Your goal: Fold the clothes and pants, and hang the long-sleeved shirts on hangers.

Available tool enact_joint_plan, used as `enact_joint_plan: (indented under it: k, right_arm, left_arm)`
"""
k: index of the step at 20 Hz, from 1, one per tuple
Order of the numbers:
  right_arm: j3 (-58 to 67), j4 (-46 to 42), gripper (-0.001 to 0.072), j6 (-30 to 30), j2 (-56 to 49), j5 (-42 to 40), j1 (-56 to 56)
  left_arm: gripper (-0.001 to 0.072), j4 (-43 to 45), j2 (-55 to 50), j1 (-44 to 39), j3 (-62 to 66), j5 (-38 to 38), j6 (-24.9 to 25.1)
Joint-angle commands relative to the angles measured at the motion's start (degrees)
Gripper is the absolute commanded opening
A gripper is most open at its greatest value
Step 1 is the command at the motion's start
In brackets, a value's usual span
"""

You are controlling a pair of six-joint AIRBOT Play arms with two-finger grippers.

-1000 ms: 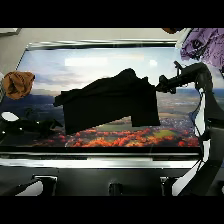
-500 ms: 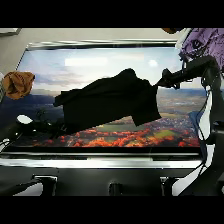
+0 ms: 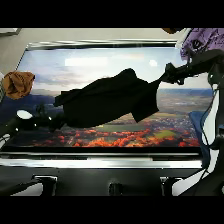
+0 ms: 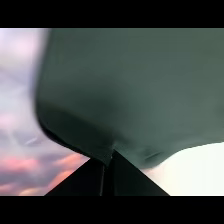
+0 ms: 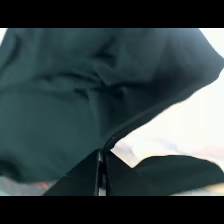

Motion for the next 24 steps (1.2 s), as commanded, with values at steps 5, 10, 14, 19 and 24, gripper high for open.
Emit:
enact_joint_plan:
  k: [5,10,14,19,24]
  right_arm:
    - [0.1,-2.8,0.0024,2.3,21.9,18.3,0.0]
    - [0.1,-13.8,0.0024,6.0,43.0,22.5,0.0]
    - [0.1,-23.5,0.0024,10.1,56.7,19.9,0.0]
    - [0.1,-26.1,0.0024,16.7,61.6,16.7,0.0]
    - [0.1,-24.6,0.0024,20.8,50.6,10.9,0.0]
  left_arm:
    - [0.0013,24.2,2.3,0.2,54.0,-16.3,-7.5]
    - [0.0014,40.6,9.8,0.2,77.9,-20.0,-9.9]
    - [0.0015,46.8,24.1,0.2,68.7,-20.3,-13.8]
    - [0.0015,50.2,30.9,0.2,64.5,-22.8,-17.6]
    - [0.0015,45.9,18.6,0.2,64.4,-28.8,-13.0]
